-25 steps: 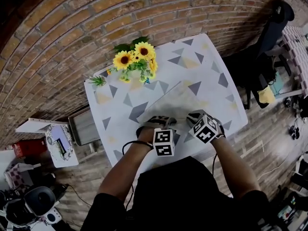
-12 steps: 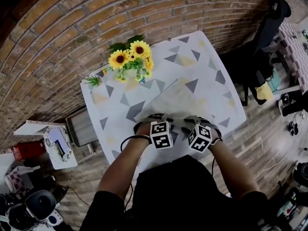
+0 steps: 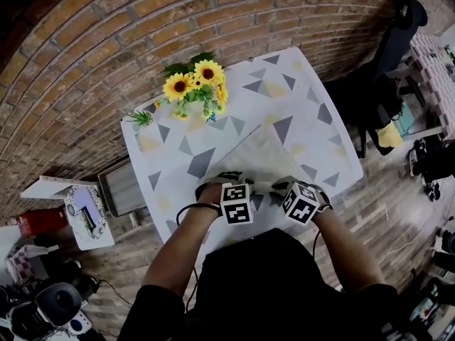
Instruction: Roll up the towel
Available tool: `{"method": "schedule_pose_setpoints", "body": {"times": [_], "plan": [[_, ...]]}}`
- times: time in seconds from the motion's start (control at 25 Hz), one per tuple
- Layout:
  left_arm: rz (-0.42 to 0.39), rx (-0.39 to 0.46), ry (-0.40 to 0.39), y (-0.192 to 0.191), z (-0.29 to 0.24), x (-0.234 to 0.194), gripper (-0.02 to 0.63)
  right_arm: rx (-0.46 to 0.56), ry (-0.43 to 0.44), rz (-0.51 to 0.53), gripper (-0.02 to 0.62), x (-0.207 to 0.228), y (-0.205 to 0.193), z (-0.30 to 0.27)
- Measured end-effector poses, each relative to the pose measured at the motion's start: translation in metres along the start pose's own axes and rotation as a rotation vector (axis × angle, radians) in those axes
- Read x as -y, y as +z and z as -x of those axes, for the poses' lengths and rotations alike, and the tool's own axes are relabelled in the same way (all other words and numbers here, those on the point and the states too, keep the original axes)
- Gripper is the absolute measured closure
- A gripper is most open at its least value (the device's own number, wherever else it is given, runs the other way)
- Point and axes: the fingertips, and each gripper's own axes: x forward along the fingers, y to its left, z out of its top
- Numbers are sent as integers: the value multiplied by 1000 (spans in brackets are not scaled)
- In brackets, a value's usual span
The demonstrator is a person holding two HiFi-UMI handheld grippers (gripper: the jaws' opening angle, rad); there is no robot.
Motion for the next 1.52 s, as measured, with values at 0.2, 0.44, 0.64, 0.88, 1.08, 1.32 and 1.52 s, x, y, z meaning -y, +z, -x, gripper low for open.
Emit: {"method": "schedule_pose_setpoints", "body": {"times": [0.2,0.44,0.64,0.88,1.08,1.32,1.52], "plan": [[-32,-10,91,6,9,-12,436,2,-18,-37,512,21,8,3],[-43,-33,83,8,11,-13,431,-4,-29,-87,506,46,12,0],[-30,-55,152,2,3,-32,431,19,-133,-98,494,76,19,2],[15,-49,157,-5,-2,-53,440,114,-181,-13,472,67,34,20],[44,-34,158,-5,1,-60,456,24,-170,128,399,48,18,2],[-29,-71,225,1,8,-53,449,7,-232,111,450,68,21,-6],[-16,-109,255,-5,-2,-58,391,45,-182,19,518,69,27,0]]}}
